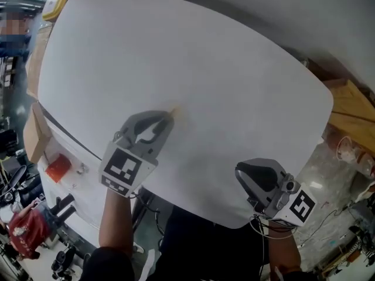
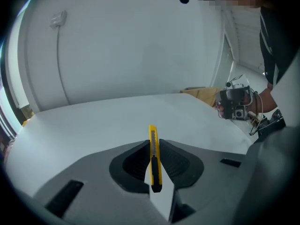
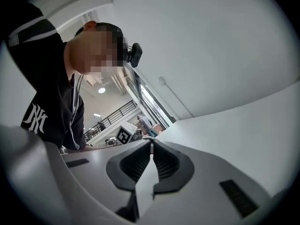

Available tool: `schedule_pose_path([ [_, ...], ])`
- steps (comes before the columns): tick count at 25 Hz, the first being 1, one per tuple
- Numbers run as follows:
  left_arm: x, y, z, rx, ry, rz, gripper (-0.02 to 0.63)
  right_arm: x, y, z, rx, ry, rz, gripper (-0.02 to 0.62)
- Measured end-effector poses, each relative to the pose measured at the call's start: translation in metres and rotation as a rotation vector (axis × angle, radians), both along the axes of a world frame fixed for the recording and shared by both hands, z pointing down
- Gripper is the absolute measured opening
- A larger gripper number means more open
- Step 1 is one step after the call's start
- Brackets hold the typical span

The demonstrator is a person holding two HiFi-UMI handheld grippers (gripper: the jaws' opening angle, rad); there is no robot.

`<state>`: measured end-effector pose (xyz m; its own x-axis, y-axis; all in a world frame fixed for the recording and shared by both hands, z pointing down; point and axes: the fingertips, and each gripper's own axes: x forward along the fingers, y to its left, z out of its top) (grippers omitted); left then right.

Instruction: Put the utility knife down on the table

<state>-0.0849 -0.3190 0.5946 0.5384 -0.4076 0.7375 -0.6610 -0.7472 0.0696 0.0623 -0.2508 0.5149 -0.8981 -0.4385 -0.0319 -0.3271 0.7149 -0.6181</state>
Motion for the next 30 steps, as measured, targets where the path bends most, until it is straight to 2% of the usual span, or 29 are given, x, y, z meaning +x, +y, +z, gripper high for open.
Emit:
schedule_pose_path([
  [5, -0.005, -0.003, 0.02, -0.038, -0.077, 0.016, 0.06, -0.003, -0.003, 0.02, -0.011, 0.036, -0.025, 0.006],
  [9, -0.009, -0.006, 0.037, -0.064, -0.143, 0.039, 0.06, 0.002, -0.014, 0.025, -0.02, 0.019, -0.005, 0.006],
  [18, -0.015, -0.013, 0.052, -0.095, -0.19, 0.027, 0.06, 0.002, -0.017, 0.033, -0.014, 0.046, -0.02, 0.006],
  [20, -0.014, -0.013, 0.055, -0.099, -0.196, 0.028, 0.06, 0.001, -0.019, 0.034, 0.007, 0.082, -0.015, 0.006],
  [26, -0.012, -0.005, 0.063, -0.127, -0.208, 0.033, 0.061, -0.011, -0.027, 0.053, 0.09, 0.287, 0.002, 0.006],
  [30, -0.012, -0.002, 0.062, -0.133, -0.21, 0.034, 0.061, -0.019, -0.03, 0.054, 0.1, 0.32, 0.003, 0.006],
])
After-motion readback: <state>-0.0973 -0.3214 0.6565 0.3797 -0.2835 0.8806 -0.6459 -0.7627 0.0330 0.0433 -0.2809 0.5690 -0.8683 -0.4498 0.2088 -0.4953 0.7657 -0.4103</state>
